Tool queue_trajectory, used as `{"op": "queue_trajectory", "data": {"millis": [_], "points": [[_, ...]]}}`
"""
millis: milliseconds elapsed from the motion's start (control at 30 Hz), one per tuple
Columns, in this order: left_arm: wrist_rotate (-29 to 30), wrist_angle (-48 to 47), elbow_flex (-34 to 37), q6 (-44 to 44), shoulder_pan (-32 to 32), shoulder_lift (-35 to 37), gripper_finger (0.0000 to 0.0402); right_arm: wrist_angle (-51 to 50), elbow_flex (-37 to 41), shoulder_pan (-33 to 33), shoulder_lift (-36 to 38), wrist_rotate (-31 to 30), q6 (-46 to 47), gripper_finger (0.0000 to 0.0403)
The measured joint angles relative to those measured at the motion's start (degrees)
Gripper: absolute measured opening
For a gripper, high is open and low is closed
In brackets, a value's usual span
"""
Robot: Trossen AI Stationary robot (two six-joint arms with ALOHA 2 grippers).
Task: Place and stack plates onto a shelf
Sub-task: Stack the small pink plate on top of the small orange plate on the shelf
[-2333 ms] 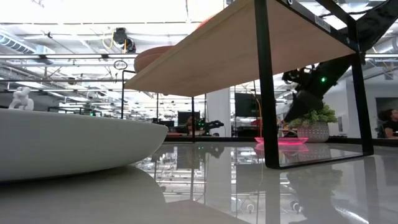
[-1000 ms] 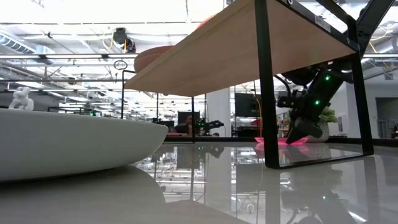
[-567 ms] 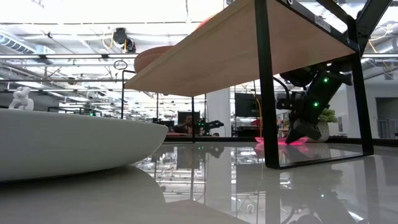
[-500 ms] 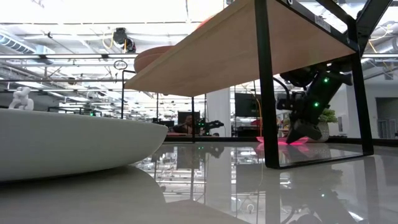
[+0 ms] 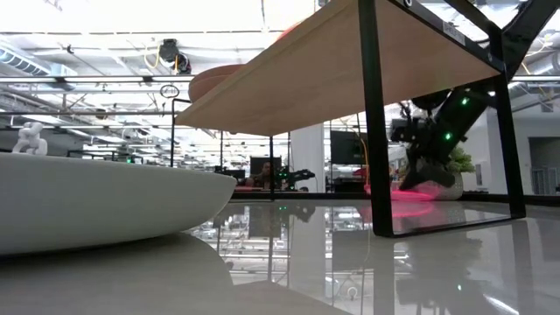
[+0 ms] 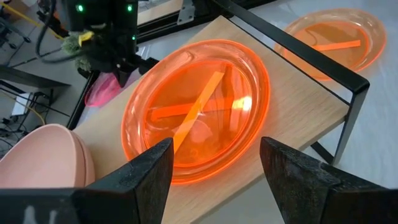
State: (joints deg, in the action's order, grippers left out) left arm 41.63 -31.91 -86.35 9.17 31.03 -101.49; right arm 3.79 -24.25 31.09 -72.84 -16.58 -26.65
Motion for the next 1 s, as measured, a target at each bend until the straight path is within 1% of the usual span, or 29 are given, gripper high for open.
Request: {"op": "queue_trajectory", "data": {"millis": [433,500,567,733,833,1000], "points": [[0.0,-0.1,0.0,0.3,0.1,0.0,0.0246,-6.4,0.0,-7.9,17.2,-1.7,0.7,0.0000],[0.0,-0.1,0.0,0.3,0.1,0.0,0.0246,-8.0,-0.6,-9.3,18.8,-3.3,1.6,0.0000],[0.0,-0.4,0.0,0.6,0.1,0.0,0.0246,-12.7,-2.6,-10.9,19.7,-4.8,2.7,0.0000],[0.0,-2.2,0.0,2.6,0.1,0.0,0.0246,-23.2,-9.0,-16.2,20.2,-6.0,7.8,0.0000],[0.0,-2.4,0.0,3.2,0.1,0.0,0.0246,-25.7,-11.9,-20.2,20.2,-6.6,9.6,0.0000],[0.0,-2.7,0.0,5.0,0.2,0.8,0.0246,-28.0,-16.7,-28.0,20.2,-12.2,11.8,0.0000]]}}
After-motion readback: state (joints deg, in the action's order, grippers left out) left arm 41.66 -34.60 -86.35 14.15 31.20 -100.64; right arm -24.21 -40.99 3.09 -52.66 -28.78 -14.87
